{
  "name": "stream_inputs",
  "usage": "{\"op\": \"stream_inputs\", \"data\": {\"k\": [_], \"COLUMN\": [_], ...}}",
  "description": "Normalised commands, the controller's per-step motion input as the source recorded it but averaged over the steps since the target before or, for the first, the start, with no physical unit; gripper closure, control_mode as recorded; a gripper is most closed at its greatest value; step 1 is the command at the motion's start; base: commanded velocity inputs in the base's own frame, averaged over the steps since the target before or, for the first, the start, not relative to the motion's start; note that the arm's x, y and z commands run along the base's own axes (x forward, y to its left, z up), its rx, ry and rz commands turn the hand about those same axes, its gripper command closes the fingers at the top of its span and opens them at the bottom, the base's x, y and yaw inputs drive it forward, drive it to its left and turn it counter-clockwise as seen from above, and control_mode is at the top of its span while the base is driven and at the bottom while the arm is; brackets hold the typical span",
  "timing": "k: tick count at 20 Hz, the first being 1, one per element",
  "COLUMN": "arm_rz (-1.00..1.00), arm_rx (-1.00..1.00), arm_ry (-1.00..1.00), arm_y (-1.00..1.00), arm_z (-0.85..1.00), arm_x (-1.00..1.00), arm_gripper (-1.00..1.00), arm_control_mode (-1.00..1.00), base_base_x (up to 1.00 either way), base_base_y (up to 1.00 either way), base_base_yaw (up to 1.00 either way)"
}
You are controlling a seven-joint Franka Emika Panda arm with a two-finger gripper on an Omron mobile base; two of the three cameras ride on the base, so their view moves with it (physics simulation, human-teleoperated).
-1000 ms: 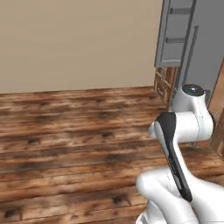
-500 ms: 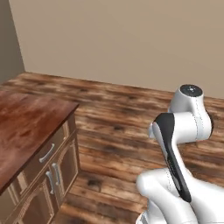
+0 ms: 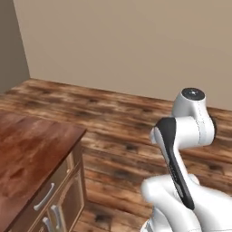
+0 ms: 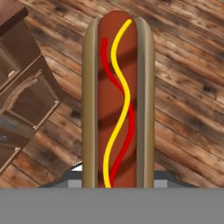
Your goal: Place the cold items (kiwi and peach) from the fridge in one tupperware on the dining counter. Place the warm items (hot dog and kebab skewer) in the stove area in another tupperware.
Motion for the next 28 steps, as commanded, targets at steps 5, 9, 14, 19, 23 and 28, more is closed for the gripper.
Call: {"op": "stream_inputs", "data": {"k": [5, 9, 14, 19, 23, 28], "arm_rz": [0.00, 0.00, 0.00, 0.00, 0.00, 0.00], "arm_rx": [0.00, 0.00, 0.00, 0.00, 0.00, 0.00], "arm_ry": [0.00, 0.00, 0.00, 0.00, 0.00, 0.00], "arm_y": [0.00, 0.00, 0.00, 0.00, 0.00, 0.00], "arm_z": [0.00, 0.00, 0.00, 0.00, 0.00, 0.00], "arm_x": [0.00, 0.00, 0.00, 0.00, 0.00, 0.00], "arm_gripper": [1.00, 1.00, 1.00, 1.00, 1.00, 1.00], "arm_control_mode": [1.00, 1.00, 1.00, 1.00, 1.00, 1.00], "base_base_x": [1.00, 1.00, 1.00, 1.00, 1.00, 1.00], "base_base_y": [-0.28, -0.32, -0.36, -0.28, -0.07, -0.06], "base_base_yaw": [0.10, 0.16, 0.22, 0.38, 0.59, 0.67]}}
